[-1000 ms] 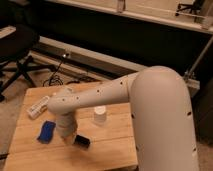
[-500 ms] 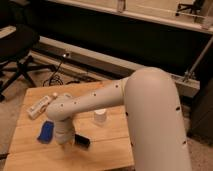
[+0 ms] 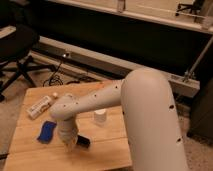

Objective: Push the eraser across the table

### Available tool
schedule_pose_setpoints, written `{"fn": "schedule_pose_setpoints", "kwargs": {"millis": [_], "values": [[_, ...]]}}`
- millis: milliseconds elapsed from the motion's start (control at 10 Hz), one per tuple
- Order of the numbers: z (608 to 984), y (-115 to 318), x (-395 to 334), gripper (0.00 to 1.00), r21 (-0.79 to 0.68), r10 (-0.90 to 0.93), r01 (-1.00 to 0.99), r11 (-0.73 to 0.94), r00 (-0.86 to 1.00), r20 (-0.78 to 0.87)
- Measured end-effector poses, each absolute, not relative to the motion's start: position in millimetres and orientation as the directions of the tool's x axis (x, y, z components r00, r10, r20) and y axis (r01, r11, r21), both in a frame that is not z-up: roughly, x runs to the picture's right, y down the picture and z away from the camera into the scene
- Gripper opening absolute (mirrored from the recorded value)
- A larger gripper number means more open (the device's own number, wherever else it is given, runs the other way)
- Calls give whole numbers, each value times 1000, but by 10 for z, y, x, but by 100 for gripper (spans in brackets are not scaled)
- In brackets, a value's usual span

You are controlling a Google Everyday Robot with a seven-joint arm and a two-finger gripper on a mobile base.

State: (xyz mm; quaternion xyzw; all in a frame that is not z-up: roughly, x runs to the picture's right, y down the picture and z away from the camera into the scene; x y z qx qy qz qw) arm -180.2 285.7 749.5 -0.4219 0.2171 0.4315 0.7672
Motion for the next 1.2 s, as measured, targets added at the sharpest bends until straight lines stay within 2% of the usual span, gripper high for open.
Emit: {"fn": "schedule_pose_setpoints", "kwargs": {"millis": [300,1200], "values": [[7677,2775,-1607,0,-379,514,-874,304,485,-707],[7830,2591,-1694,0,-335,576,-900,281,437,-691]]}}
